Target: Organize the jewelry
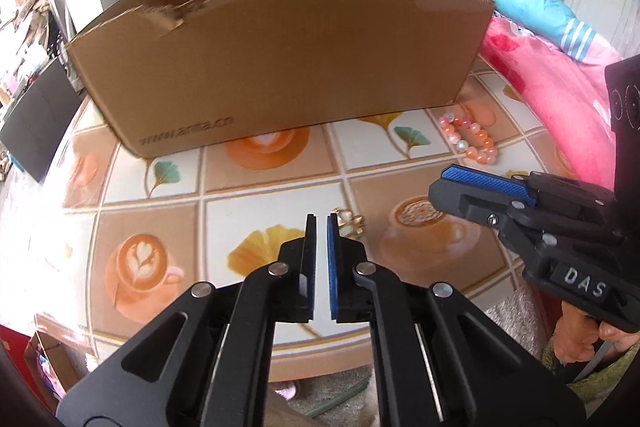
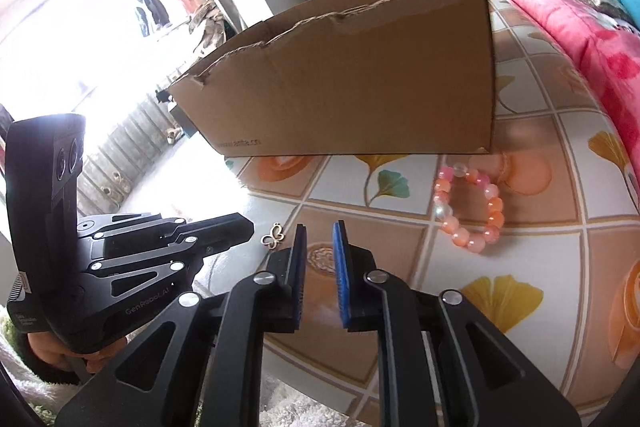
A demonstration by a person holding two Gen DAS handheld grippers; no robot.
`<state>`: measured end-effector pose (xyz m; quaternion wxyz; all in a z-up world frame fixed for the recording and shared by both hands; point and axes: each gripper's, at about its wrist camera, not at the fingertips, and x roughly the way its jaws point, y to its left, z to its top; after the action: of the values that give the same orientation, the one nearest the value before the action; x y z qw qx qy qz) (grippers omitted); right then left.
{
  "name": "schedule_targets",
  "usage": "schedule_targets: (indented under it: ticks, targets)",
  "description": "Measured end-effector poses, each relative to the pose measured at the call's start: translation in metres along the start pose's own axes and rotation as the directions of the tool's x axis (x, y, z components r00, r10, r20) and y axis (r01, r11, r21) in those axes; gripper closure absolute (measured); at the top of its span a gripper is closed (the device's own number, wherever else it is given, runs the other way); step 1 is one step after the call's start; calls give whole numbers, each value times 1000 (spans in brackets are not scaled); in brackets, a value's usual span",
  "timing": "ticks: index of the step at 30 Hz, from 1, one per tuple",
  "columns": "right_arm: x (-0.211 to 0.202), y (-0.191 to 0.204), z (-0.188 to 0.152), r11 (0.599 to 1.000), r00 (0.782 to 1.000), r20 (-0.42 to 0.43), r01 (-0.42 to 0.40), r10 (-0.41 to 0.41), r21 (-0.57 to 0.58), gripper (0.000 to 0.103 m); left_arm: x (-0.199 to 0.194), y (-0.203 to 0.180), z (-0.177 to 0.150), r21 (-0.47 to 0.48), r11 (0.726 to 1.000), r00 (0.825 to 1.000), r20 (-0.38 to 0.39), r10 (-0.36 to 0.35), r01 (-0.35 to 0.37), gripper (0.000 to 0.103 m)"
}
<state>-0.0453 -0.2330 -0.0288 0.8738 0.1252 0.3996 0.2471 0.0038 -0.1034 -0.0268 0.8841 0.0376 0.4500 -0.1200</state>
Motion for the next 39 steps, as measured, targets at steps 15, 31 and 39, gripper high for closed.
schedule_targets:
  ticks: [15, 31, 39]
  targets:
    - [51, 63, 10, 967, 981, -127, 115, -146, -228, 80, -4, 38, -13, -68, 996, 997, 40, -60, 63, 85]
    - [68, 92, 16, 923, 948, -182, 192, -263, -333, 87, -5, 58, -18, -147, 982, 991, 72, -113, 122, 85]
    - [74, 90, 21, 938, 945, -204, 191, -255, -289, 87, -8, 66, -21, -170, 977, 989, 86, -117, 131, 85]
